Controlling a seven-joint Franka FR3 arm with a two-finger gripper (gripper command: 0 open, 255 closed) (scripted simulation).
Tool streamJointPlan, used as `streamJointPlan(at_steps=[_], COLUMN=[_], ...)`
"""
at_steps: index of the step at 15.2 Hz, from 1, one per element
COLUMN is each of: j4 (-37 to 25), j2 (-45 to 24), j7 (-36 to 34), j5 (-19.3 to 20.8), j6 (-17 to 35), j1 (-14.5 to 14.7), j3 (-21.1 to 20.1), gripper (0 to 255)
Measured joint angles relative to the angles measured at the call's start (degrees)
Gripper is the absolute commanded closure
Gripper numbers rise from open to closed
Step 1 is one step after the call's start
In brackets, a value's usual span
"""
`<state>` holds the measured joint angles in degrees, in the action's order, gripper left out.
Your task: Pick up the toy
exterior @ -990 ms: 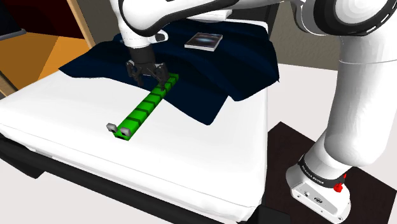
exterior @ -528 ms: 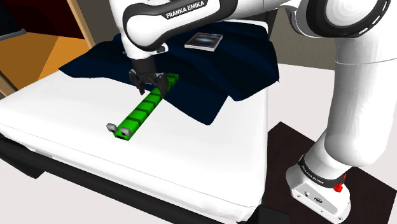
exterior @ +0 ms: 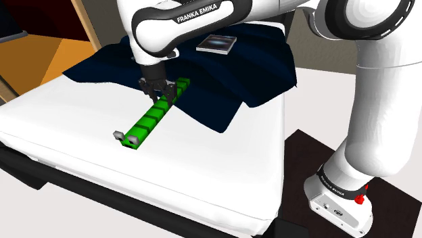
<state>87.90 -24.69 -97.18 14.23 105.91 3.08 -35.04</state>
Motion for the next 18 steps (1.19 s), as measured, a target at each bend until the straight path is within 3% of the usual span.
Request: streamJointPlan(at_steps=[5, 18], j4=[-0.3, -9.0], j2=[0.0, 0.6], j7=[0.1, 0.9], j5=[0.0, -0.7], j6=[-0.4, -9.4], j1=[0.0, 0.9], j3=[0.0, -0.5], gripper=[255, 255])
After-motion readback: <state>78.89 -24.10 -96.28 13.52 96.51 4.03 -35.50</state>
